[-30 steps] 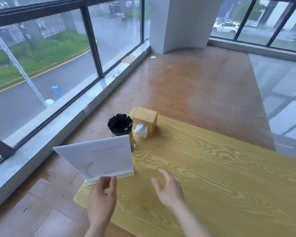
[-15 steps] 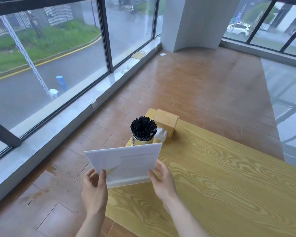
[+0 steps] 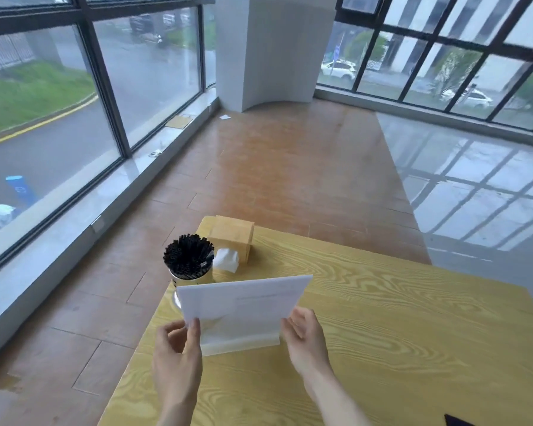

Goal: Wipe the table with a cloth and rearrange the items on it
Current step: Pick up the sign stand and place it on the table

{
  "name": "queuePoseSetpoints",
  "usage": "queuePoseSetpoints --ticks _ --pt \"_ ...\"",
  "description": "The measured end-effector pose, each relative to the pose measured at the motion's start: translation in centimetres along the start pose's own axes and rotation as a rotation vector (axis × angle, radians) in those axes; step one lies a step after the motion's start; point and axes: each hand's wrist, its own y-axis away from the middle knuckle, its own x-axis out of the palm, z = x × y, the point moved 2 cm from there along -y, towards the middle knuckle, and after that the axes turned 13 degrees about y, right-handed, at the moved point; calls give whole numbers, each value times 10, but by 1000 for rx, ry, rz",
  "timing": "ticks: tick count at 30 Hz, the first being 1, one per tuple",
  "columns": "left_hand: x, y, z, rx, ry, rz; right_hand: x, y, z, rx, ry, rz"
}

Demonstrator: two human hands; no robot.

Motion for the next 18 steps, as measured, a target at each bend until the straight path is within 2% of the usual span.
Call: queuePoseSetpoints --ticks 12,18 --pt "202 139 12 -11 -26 454 -227 -3 -74 112 -73 -383" --pt "316 217 27 -7 17 681 -352 -34 -122 166 -126 -477"
